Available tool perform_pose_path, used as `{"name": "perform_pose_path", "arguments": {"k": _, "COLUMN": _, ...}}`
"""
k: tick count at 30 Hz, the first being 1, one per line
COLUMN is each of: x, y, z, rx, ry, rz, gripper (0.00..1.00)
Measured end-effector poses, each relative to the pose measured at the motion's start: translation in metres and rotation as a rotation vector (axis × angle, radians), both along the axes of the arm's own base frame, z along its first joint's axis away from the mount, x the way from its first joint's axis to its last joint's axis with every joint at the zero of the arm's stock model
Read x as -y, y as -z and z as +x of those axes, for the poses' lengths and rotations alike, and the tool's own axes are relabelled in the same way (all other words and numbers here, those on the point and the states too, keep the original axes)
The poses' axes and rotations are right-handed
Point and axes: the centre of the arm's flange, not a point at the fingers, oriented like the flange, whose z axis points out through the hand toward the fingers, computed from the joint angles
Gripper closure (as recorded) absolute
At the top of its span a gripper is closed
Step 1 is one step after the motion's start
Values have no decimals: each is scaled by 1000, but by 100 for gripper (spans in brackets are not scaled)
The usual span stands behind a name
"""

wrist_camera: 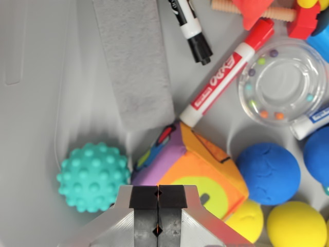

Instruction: Pick an object from the bin

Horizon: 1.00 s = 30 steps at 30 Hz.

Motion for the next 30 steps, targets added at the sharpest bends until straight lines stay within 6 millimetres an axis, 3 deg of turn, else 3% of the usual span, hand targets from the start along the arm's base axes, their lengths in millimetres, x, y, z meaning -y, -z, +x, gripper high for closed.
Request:
{"name": "perform_pose_path", "arguments": {"k": 18, "x": 0, "y": -71, "z": -2, "rx": -9, "ry": 1, "rz": 0, "gripper": 100}}
{"name": "perform_pose_path", "arguments": {"k": 30, "x": 1, "y": -102, "z": -2, "rx": -14, "ry": 2, "rz": -1, "gripper": 100}}
